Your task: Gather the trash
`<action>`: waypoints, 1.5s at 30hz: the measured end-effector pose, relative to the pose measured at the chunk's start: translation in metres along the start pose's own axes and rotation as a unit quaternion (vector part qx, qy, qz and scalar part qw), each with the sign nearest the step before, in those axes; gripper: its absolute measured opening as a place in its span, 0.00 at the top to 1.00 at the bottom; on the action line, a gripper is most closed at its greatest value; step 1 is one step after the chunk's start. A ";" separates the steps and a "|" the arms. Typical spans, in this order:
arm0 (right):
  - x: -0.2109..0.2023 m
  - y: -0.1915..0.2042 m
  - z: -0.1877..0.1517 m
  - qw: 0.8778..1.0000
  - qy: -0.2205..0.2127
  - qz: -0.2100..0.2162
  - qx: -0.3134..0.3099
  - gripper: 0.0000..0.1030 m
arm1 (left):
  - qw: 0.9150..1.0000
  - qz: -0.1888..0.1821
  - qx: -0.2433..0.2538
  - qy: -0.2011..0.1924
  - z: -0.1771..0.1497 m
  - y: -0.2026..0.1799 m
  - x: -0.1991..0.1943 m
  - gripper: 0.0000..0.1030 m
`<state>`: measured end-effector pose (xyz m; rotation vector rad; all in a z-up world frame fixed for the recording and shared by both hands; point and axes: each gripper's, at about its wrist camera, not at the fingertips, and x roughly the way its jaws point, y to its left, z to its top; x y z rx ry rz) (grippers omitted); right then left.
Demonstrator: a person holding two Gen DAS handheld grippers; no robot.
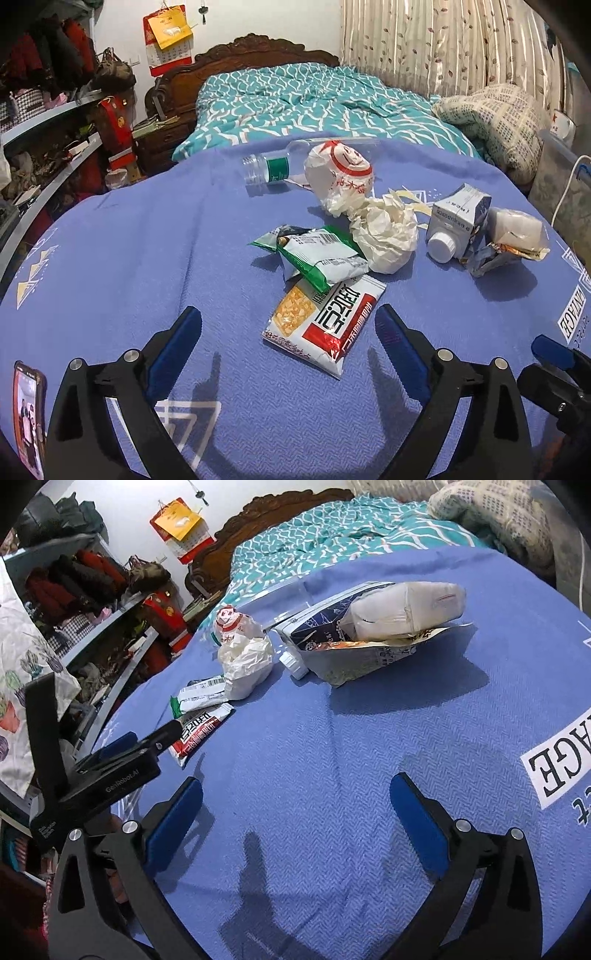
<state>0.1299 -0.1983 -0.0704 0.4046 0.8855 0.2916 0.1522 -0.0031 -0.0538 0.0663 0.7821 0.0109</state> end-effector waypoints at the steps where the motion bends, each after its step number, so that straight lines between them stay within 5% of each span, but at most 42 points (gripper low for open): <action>1: 0.000 0.001 0.000 1.000 0.001 -0.004 -0.003 0.03 | 1.000 0.001 -0.002 -0.002 0.000 0.001 0.000 0.11; 21: 0.002 0.007 -0.001 0.999 0.013 -0.039 -0.029 0.03 | 0.996 0.074 -0.037 -0.043 -0.020 0.016 -0.036 0.08; 25: 0.002 0.007 0.000 0.999 0.013 -0.041 -0.031 0.03 | 0.997 0.036 -0.034 -0.052 -0.023 0.019 -0.041 0.08; 42: -0.005 0.009 0.003 0.999 0.018 -0.042 -0.023 0.03 | 0.996 0.070 -0.043 -0.045 -0.026 0.022 -0.042 0.08; 45: -0.025 0.023 0.013 0.996 -0.017 -0.059 -0.059 0.03 | 0.995 0.071 -0.050 -0.043 -0.026 0.025 -0.042 0.08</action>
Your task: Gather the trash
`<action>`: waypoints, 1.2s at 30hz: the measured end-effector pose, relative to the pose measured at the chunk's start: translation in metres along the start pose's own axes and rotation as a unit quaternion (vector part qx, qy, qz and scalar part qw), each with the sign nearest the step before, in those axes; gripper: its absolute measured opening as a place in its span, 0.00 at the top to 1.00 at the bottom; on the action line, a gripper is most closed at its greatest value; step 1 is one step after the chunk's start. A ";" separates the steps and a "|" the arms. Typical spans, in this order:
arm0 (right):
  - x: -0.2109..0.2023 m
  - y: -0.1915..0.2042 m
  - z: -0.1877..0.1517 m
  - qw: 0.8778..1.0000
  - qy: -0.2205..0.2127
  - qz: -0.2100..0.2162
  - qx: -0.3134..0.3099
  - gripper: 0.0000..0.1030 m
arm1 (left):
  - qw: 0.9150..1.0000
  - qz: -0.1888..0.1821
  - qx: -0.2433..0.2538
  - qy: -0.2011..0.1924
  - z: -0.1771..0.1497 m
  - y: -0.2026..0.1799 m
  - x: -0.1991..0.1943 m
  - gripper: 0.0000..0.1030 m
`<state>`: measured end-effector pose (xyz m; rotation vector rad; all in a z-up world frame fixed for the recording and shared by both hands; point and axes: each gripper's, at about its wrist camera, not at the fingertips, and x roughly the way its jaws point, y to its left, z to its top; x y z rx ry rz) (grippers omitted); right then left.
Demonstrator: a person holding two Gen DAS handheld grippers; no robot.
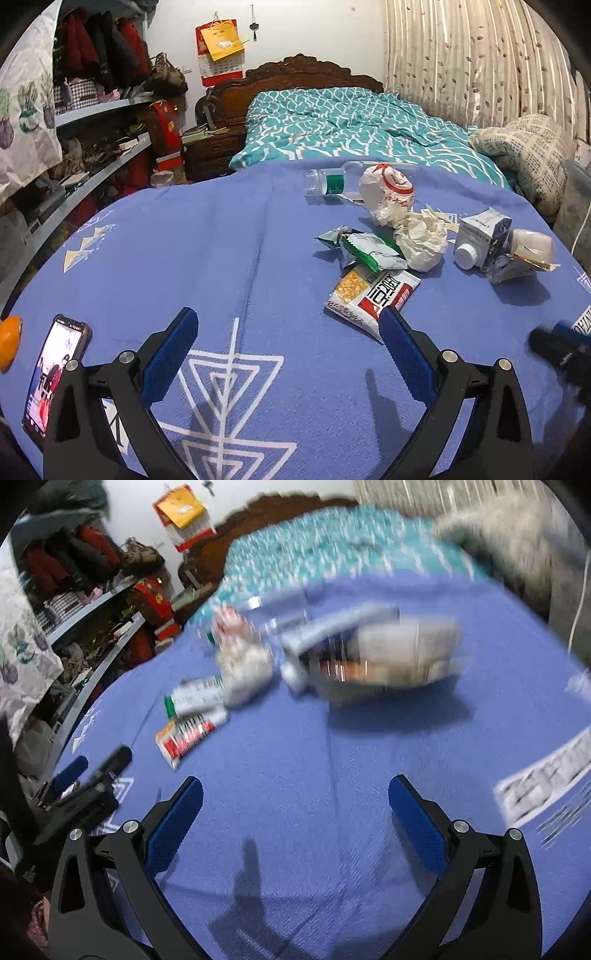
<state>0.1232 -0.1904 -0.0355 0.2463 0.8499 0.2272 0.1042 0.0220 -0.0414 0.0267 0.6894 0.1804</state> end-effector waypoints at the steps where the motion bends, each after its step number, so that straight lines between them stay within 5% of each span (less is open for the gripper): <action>1: -0.012 0.007 0.005 1.000 -0.020 -0.005 -0.018 0.03 | 1.000 0.000 0.001 0.000 0.000 0.000 0.000 0.08; 5: -0.069 0.048 0.009 0.982 -0.140 -0.042 -0.122 0.03 | 1.000 -0.003 0.003 -0.005 0.000 -0.001 -0.002 0.08; 7: -0.091 0.074 0.001 0.952 -0.208 -0.091 -0.206 0.04 | 1.000 -0.005 0.000 -0.007 0.000 0.000 -0.003 0.08; 11: -0.108 0.112 -0.026 0.850 -0.329 -0.214 -0.351 0.04 | 1.000 -0.001 -0.008 -0.013 0.000 0.003 -0.006 0.08; 13: -0.112 0.115 -0.029 0.823 -0.358 -0.243 -0.367 0.04 | 1.000 0.006 -0.009 -0.027 -0.001 0.003 -0.012 0.08; 16: -0.119 0.113 -0.030 0.802 -0.392 -0.265 -0.364 0.04 | 0.999 0.013 -0.010 -0.046 -0.002 0.003 -0.019 0.08; 19: -0.131 0.111 -0.027 0.814 -0.397 -0.249 -0.343 0.03 | 0.998 0.020 -0.006 -0.054 -0.002 0.003 -0.023 0.08; 24: -0.134 0.086 -0.006 0.858 -0.378 -0.210 -0.277 0.03 | 0.997 0.018 0.020 -0.078 -0.005 -0.004 -0.033 0.08; 27: -0.118 0.064 0.013 0.897 -0.326 -0.167 -0.248 0.07 | 0.998 -0.004 0.024 -0.063 -0.003 0.001 -0.030 0.08; 30: -0.098 0.047 0.037 0.933 -0.259 -0.115 -0.222 0.22 | 0.999 -0.050 0.004 -0.013 0.005 0.013 -0.016 0.08; 32: -0.076 0.033 0.054 0.954 -0.213 -0.080 -0.198 0.37 | 0.997 -0.078 -0.014 0.013 0.010 0.020 -0.008 0.09; 36: -0.025 -0.011 0.089 0.983 -0.124 -0.041 -0.127 0.47 | 0.992 -0.106 -0.051 0.040 0.021 0.031 0.009 0.09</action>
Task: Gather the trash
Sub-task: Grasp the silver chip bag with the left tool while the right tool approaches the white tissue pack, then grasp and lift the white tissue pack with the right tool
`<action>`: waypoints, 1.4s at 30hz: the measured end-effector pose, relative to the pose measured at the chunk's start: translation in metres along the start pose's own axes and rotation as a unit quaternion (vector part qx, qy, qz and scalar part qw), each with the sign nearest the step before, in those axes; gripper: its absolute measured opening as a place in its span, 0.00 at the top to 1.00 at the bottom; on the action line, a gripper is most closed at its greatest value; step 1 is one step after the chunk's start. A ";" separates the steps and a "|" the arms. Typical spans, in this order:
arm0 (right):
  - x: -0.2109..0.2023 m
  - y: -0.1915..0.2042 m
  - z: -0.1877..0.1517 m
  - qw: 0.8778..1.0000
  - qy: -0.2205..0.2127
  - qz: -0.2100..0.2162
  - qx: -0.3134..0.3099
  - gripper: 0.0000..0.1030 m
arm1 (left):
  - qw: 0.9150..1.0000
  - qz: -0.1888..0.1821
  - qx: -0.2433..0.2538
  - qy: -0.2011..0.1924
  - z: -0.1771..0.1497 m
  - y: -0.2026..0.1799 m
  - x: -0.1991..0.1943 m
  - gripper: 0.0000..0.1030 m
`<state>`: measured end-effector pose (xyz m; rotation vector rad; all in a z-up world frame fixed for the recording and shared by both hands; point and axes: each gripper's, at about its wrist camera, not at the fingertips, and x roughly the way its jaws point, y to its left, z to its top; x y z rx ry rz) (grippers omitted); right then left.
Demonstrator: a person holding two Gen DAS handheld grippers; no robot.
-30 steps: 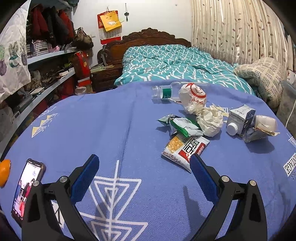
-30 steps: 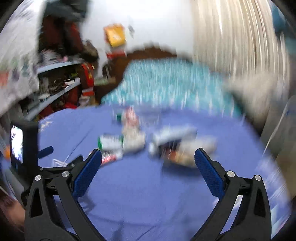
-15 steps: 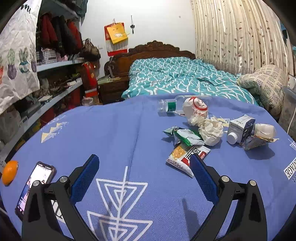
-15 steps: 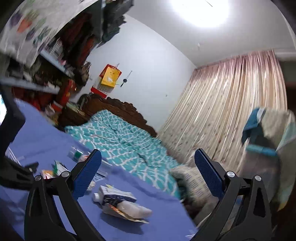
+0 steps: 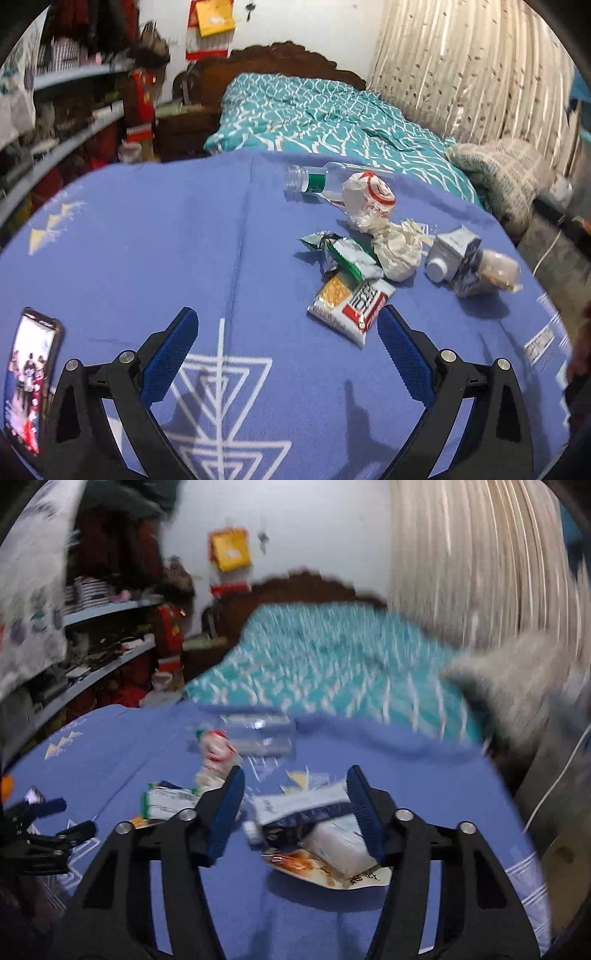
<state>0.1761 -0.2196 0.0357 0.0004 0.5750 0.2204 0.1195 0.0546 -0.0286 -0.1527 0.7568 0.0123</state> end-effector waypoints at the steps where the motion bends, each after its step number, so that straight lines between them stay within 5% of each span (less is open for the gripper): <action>1: 0.014 -0.014 -0.002 1.000 0.016 0.001 0.024 0.50 | 1.000 -0.006 -0.005 0.005 0.002 0.001 0.003 0.10; 6: 0.065 -0.102 -0.023 0.973 0.088 0.034 0.213 0.50 | 0.999 -0.026 0.003 0.040 0.011 -0.011 0.027 0.12; 14: 0.093 -0.131 -0.054 0.940 0.137 0.086 0.300 0.48 | 0.993 -0.030 0.041 0.106 0.006 -0.047 0.077 0.13; 15: 0.090 -0.124 -0.058 0.939 0.136 0.095 0.300 0.48 | 0.992 -0.027 0.046 0.110 0.006 -0.049 0.078 0.16; 16: 0.085 -0.117 -0.061 0.939 0.137 0.103 0.299 0.49 | 0.993 -0.035 0.048 0.105 0.006 -0.051 0.076 0.35; 18: 0.076 -0.105 -0.067 0.937 0.138 0.122 0.297 0.49 | 0.993 -0.026 0.061 0.101 0.003 -0.053 0.072 0.53; 20: 0.064 -0.088 -0.074 0.936 0.146 0.140 0.289 0.49 | 0.992 -0.044 0.066 0.103 -0.002 -0.053 0.066 0.61; 22: 0.053 -0.063 -0.084 0.936 0.156 0.166 0.270 0.49 | 0.990 -0.065 0.067 0.108 -0.009 -0.050 0.059 0.87; 26: 0.025 -0.015 -0.102 0.943 0.154 0.198 0.219 0.48 | 0.988 -0.089 0.070 0.105 -0.030 -0.042 0.037 0.89; 30: 0.005 0.001 -0.106 0.959 0.127 0.167 0.193 0.48 | 0.988 -0.099 0.056 0.103 -0.040 -0.034 0.026 0.89; 32: 0.007 0.001 -0.105 0.957 0.129 0.169 0.200 0.48 | 0.989 -0.097 0.056 0.101 -0.043 -0.034 0.024 0.89; 37: 0.032 0.000 -0.116 0.897 0.164 0.257 0.320 0.48 | 0.989 -0.095 0.058 0.097 -0.044 -0.037 0.021 0.89; 40: 0.053 -0.004 -0.132 0.841 0.166 0.288 0.428 0.51 | 0.989 -0.100 0.050 0.097 -0.042 -0.034 0.023 0.90; 42: 0.067 -0.012 -0.145 0.791 0.146 0.303 0.511 0.55 | 0.989 -0.102 0.047 0.096 -0.041 -0.033 0.023 0.90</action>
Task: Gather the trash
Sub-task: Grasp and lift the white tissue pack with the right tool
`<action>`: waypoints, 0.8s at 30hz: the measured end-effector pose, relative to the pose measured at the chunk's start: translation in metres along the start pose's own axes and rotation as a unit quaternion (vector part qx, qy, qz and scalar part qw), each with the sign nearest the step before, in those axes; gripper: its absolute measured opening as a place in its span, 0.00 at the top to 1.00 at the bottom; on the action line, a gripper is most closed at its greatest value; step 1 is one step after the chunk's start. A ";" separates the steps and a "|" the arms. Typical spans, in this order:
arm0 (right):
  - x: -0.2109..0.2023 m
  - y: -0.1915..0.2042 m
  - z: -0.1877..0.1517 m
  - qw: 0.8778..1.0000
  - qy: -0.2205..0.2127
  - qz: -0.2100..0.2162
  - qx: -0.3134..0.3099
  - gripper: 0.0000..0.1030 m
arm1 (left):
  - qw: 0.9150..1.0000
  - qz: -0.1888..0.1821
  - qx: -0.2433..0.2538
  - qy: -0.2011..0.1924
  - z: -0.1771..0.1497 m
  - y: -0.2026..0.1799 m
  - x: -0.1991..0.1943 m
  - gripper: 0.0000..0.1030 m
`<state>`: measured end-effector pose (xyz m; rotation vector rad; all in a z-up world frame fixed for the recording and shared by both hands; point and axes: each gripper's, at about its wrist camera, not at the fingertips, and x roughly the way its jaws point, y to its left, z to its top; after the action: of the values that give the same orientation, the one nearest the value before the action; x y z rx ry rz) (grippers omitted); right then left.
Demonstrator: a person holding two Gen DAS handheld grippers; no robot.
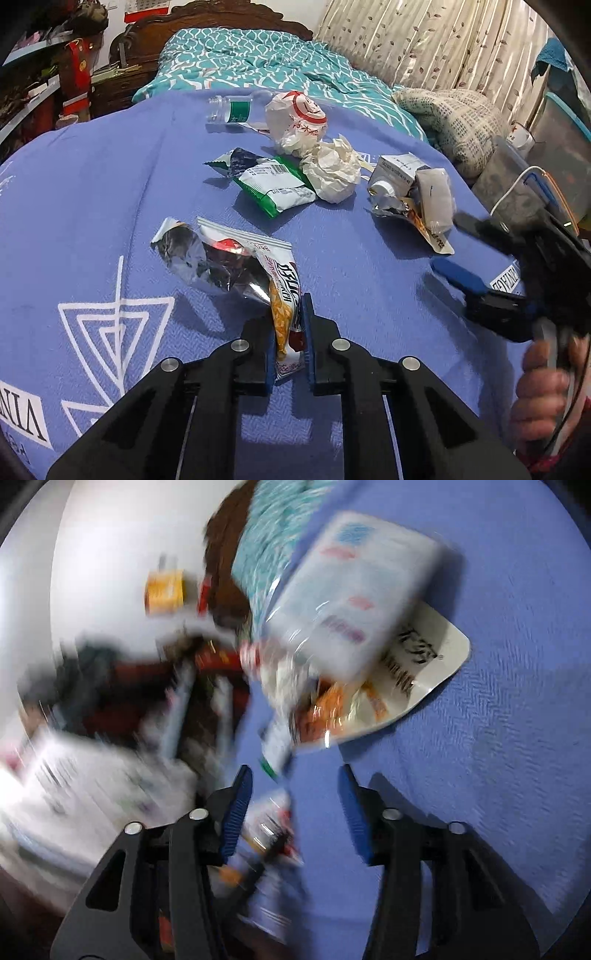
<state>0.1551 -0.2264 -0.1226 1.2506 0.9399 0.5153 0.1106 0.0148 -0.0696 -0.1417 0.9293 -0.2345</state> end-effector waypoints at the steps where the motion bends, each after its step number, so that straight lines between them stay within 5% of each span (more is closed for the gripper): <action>1: 0.002 -0.005 0.004 0.999 -0.010 0.016 0.028 0.57 | 1.000 -0.001 0.000 -0.001 -0.001 0.000 -0.001 0.90; 8: 0.028 -0.014 0.015 0.996 -0.035 0.007 0.081 0.86 | 1.000 -0.004 0.008 -0.002 -0.001 -0.002 0.000 0.90; 11: 0.030 -0.017 0.009 0.996 -0.034 0.006 0.081 0.91 | 1.000 -0.003 0.008 -0.003 -0.002 -0.002 -0.001 0.90; 15: 0.021 -0.003 -0.014 0.999 -0.012 -0.014 0.028 0.90 | 1.000 0.000 0.012 -0.003 -0.002 -0.005 -0.001 0.90; 18: 0.007 0.028 -0.027 0.995 -0.023 -0.064 -0.069 0.87 | 1.000 0.001 0.017 -0.004 -0.002 -0.007 -0.001 0.90; 19: -0.001 0.037 -0.025 0.991 -0.036 -0.085 -0.099 0.83 | 1.000 0.001 0.019 -0.005 -0.002 -0.008 -0.001 0.90; 22: -0.025 0.063 -0.010 0.963 -0.105 -0.163 -0.187 0.07 | 1.000 0.000 0.024 -0.007 -0.002 -0.009 -0.003 0.90; 24: -0.029 0.078 0.007 0.932 -0.157 -0.219 -0.243 0.03 | 0.999 -0.007 0.030 -0.014 -0.004 -0.012 -0.006 0.90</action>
<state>0.1572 -0.2320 -0.0390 0.6211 0.7275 0.1647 0.1027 0.0047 -0.0648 -0.0954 0.8935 -0.2726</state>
